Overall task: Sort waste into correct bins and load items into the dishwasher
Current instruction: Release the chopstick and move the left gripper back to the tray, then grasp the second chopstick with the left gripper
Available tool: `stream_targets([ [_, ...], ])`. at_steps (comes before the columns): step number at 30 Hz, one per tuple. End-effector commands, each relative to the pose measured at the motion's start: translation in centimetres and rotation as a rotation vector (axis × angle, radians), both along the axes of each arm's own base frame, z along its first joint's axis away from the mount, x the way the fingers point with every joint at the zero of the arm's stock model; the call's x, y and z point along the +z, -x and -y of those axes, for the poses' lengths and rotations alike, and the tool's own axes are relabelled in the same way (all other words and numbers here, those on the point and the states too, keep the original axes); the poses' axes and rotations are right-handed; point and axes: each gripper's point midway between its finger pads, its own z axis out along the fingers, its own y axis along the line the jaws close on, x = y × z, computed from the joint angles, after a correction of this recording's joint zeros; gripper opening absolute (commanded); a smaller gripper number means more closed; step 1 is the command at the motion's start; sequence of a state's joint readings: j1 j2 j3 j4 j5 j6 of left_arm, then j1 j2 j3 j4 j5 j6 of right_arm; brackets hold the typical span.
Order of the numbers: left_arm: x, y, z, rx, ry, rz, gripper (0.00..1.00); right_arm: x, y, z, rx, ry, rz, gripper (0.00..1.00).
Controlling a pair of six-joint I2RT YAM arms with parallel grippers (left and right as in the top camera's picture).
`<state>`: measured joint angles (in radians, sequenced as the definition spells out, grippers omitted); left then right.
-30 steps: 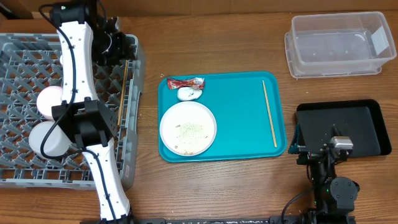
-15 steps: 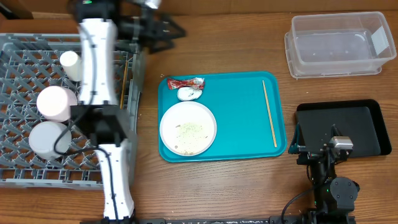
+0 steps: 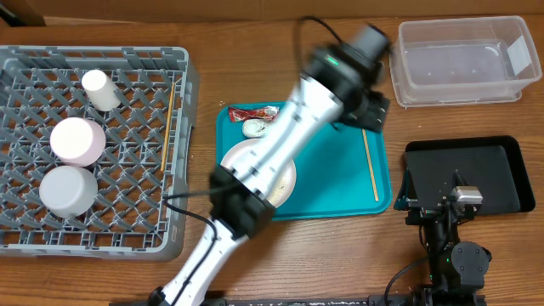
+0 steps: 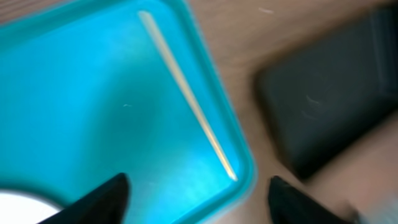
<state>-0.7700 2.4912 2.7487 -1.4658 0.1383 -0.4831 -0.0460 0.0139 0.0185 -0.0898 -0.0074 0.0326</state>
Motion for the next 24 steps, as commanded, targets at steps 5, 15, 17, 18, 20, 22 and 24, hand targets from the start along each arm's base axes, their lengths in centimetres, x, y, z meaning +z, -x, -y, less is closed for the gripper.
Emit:
stream_targets([
  [5, 1.6, -2.6, -0.2, 0.417, -0.149, 0.345, 0.61, -0.1, 0.0, 0.2, -0.011, 0.004, 0.006, 1.00],
  [15, -4.8, -3.1, 2.3, 0.512, -0.135, 0.278, 0.53, -0.1, 0.0, 0.2, -0.011, 0.004, 0.006, 1.00],
  [17, -6.8, -3.2, 2.5, 0.508, -0.159, 0.266, 0.52, -0.1, 0.0, 0.2, -0.011, 0.004, 0.006, 1.00],
  [18, -7.6, -3.2, 2.5, 0.510, -0.169, 0.261, 0.50, -0.1, 0.0, 0.2, -0.011, 0.004, 0.006, 1.00],
  [20, -9.0, -3.1, 2.6, 0.521, -0.181, 0.246, 0.49, -0.1, 0.0, 0.2, -0.011, 0.004, 0.006, 1.00],
  [22, -10.2, -3.0, 2.7, 0.529, -0.187, 0.225, 0.50, -0.1, 0.0, 0.2, -0.011, 0.004, 0.006, 0.99],
  [24, -11.3, -2.9, 3.0, 0.536, -0.183, 0.205, 0.50, -0.1, 0.0, 0.2, -0.011, 0.004, 0.006, 1.00],
])
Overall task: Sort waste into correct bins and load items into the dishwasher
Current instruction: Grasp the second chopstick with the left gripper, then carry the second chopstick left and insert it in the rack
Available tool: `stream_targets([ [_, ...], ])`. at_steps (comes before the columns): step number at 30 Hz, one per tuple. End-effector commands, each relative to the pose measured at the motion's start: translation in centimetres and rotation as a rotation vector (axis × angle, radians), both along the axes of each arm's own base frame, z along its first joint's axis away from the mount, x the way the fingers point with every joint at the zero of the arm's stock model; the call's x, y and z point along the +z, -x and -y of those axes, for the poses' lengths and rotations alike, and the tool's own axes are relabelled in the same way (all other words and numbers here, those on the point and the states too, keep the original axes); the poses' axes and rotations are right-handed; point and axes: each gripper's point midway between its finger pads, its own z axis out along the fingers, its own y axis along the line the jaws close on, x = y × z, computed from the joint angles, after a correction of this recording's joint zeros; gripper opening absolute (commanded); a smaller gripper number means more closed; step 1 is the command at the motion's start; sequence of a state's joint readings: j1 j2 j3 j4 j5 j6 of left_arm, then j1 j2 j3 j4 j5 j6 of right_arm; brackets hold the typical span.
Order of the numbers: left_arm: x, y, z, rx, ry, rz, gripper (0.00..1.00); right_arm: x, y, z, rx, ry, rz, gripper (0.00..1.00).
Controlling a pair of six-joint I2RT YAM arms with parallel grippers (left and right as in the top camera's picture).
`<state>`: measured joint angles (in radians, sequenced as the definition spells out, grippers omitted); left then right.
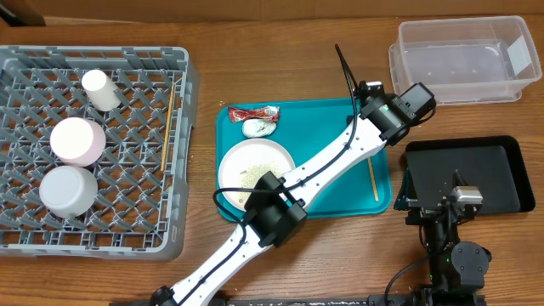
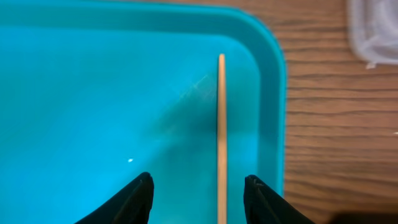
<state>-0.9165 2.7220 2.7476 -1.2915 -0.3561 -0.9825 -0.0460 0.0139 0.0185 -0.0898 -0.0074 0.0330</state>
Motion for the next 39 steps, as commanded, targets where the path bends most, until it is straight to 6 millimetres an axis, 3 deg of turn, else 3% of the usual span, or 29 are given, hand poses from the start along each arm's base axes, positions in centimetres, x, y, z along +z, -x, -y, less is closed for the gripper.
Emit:
stream_targets([
  [1, -1.8, -0.1, 0.5, 0.045, 0.023, -0.014, 0.50, -0.1, 0.0, 0.2, -0.011, 0.004, 0.006, 1.00],
  [5, -4.5, 0.3, 1.4, 0.030, 0.041, -0.060, 0.50, -0.1, 0.0, 0.2, -0.011, 0.004, 0.006, 1.00],
  [11, -7.1, 0.8, 1.1, 0.028, 0.009, -0.094, 0.48, -0.1, 0.0, 0.2, -0.011, 0.004, 0.006, 1.00],
  [15, -8.0, 1.1, 0.7, 0.029, -0.016, -0.112, 0.28, -0.1, 0.0, 0.2, -0.011, 0.004, 0.006, 0.99],
  [17, -8.0, 1.2, 0.5, 0.021, -0.027, -0.118, 0.06, -0.1, 0.0, 0.2, -0.011, 0.004, 0.006, 1.00],
  [20, -7.2, 0.8, 0.5, -0.036, -0.036, -0.110, 0.04, -0.1, 0.0, 0.2, -0.011, 0.004, 0.006, 1.00],
  [23, -4.5, 0.3, 0.3, -0.117, -0.051, -0.088, 0.04, -0.1, 0.0, 0.2, -0.011, 0.004, 0.006, 1.00],
  [26, 0.2, -0.1, -0.9, -0.192, -0.068, -0.059, 0.04, -0.1, 0.0, 0.2, -0.011, 0.004, 0.006, 1.00],
  [33, 12.2, -0.6, -7.6, -0.371, -0.169, 0.030, 0.04, -0.1, 0.0, 0.2, -0.011, 0.004, 0.006, 1.00],
  [36, 16.0, -1.5, -9.9, -0.562, -0.226, 0.084, 0.04, -0.1, 0.0, 0.2, -0.011, 0.004, 0.006, 1.00],
  [39, 19.6, -3.3, -14.0, -0.501, -0.222, 0.142, 0.04, -0.1, 0.0, 0.2, -0.011, 0.004, 0.006, 1.00],
])
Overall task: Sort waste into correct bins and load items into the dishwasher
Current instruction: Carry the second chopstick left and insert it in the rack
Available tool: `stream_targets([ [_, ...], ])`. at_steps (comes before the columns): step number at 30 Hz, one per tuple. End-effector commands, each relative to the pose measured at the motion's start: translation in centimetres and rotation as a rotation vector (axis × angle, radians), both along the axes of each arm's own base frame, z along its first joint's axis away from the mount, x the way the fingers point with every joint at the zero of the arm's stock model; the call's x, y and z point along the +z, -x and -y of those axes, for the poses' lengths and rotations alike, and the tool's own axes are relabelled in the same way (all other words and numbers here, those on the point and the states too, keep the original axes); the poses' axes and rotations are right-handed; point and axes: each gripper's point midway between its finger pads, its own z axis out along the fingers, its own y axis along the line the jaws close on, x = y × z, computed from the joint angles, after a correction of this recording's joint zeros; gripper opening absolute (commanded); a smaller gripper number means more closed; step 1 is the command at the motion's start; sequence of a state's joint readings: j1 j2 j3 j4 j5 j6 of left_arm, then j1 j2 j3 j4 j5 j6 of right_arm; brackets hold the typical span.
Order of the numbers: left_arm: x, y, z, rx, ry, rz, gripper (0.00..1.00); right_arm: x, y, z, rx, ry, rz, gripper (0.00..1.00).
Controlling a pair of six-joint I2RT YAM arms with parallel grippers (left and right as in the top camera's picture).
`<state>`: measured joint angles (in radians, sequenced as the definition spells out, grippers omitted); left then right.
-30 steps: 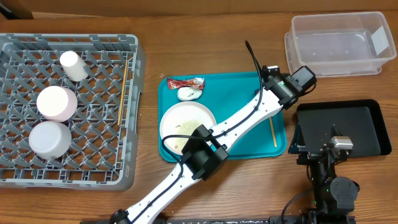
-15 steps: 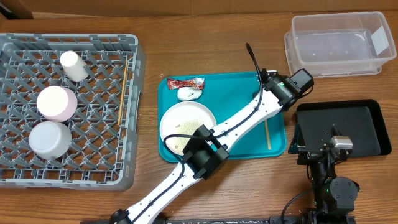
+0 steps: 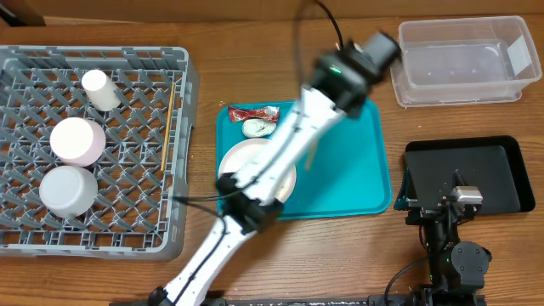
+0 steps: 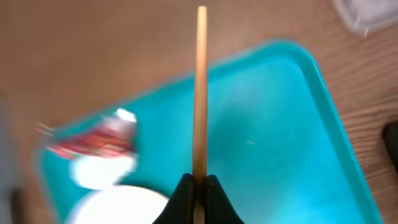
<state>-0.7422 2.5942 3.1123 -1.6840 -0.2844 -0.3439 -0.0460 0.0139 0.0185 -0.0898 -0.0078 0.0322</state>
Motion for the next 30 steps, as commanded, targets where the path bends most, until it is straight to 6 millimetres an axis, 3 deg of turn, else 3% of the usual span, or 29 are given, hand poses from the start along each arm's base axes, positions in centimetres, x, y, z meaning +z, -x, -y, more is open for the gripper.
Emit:
stream_targets([
  [1, 6.3, -1.9, -5.3, -0.060, -0.018, 0.118, 0.04, -0.1, 0.0, 0.2, -0.012, 0.004, 0.006, 1.00],
  [5, 8.8, -4.4, -11.9, 0.078, 0.003, 0.160, 0.04, -0.1, 0.0, 0.2, -0.012, 0.004, 0.006, 1.00],
  [9, 9.5, -6.4, -18.6, 0.211, 0.022, 0.163, 0.04, -0.1, 0.0, 0.2, -0.012, 0.004, 0.006, 1.00],
  [14, 7.7, -7.8, -24.5, 0.214, 0.069, 0.074, 0.04, -0.1, 0.0, 0.2, -0.012, 0.004, 0.006, 1.00],
  [20, 3.5, -7.9, -31.3, 0.311, 0.102, -0.084, 0.04, -0.1, 0.0, 0.2, -0.012, 0.004, 0.006, 1.00],
  [25, -0.9, -6.7, -34.9, 0.392, 0.091, -0.238, 0.04, -0.1, 0.0, 0.2, -0.012, 0.004, 0.006, 1.00],
  [30, -4.2, -6.4, -35.1, 0.330, 0.175, -0.335, 0.04, -0.1, 0.0, 0.2, -0.012, 0.004, 0.006, 1.00],
])
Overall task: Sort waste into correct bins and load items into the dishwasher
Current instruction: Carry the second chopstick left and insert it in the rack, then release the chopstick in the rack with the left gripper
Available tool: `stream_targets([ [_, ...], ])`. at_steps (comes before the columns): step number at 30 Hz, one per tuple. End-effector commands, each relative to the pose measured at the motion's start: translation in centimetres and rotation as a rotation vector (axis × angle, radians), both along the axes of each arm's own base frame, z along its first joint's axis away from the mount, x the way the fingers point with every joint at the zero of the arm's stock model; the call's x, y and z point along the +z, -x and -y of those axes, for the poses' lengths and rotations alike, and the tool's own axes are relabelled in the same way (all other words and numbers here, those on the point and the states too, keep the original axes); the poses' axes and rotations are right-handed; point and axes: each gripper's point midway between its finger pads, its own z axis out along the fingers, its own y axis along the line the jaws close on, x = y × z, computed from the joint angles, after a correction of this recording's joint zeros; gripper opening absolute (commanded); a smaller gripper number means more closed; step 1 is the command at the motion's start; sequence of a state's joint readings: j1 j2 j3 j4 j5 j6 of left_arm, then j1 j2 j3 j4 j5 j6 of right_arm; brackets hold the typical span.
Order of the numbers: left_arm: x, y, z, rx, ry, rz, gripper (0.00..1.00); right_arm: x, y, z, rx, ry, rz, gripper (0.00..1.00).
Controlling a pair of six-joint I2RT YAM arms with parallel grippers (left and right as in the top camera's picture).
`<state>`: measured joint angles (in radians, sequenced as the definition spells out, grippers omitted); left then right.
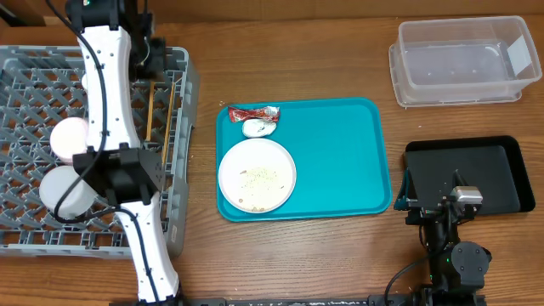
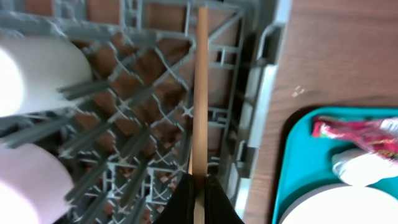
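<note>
My left gripper (image 2: 198, 186) is shut on a wooden chopstick (image 2: 200, 93), which points straight ahead of the jaws over the right part of the grey dish rack (image 2: 124, 146). Overhead, the left gripper (image 1: 143, 53) is at the rack's (image 1: 34, 64) far right corner, and the chopstick (image 1: 150, 110) runs lengthwise above the grid. On the teal tray (image 1: 340, 161) lie a white plate (image 1: 257, 174) with crumbs, a red wrapper (image 1: 253, 112) and a crumpled white scrap (image 1: 255, 128). The right arm (image 1: 455, 200) rests folded by the black bin.
A pink cup (image 1: 68, 136) and a white cup (image 1: 61, 191) stand in the rack, with another white cup (image 2: 31, 71) beside the arm. A clear plastic bin (image 1: 463, 59) sits at the back right and a black bin (image 1: 476, 166) at the right.
The left gripper, still shut on the chopstick, has gone from above the tray's far edge to the right part of the dish rack. The right arm has not moved.
First the left gripper was open over the chopstick on the tray's right side. Then its open fingers stood either side of it. Later it was shut on the chopstick, lifted above the tray, and now holds it over the rack.
</note>
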<state>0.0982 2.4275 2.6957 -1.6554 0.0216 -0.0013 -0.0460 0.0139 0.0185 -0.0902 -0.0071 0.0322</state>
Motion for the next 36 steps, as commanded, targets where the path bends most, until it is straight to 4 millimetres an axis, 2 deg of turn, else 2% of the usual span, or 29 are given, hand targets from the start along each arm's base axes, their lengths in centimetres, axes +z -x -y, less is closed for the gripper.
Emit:
stream_targets([
  [1, -0.8, 0.0, 1.2, -0.093, 0.112, -0.003, 0.04, -0.1, 0.0, 0.2, -0.011, 0.004, 0.007, 1.00],
  [7, -1.1, -0.6, 0.8, -0.142, 0.127, 0.026, 0.04, -0.1, 0.0, 0.2, -0.011, 0.004, 0.007, 1.00],
  [11, -0.8, -0.9, 2.1, -0.273, 0.184, 0.063, 0.04, -0.1, 0.0, 0.2, -0.011, 0.004, 0.007, 1.00],
  [15, -0.8, -0.8, 2.3, -0.284, 0.189, 0.063, 0.04, -0.1, 0.0, 0.2, -0.011, 0.004, 0.007, 0.99],
  [18, -0.9, -0.7, 2.0, -0.255, 0.182, 0.052, 0.04, -0.1, 0.0, 0.2, -0.011, 0.004, 0.007, 1.00],
  [25, -1.4, -0.3, -0.9, -0.015, 0.054, 0.000, 0.04, -0.1, 0.0, 0.2, -0.011, 0.004, 0.007, 1.00],
  [36, -1.8, 0.4, -0.9, 0.011, 0.058, -0.038, 0.04, -0.1, 0.0, 0.2, -0.011, 0.004, 0.006, 1.00],
])
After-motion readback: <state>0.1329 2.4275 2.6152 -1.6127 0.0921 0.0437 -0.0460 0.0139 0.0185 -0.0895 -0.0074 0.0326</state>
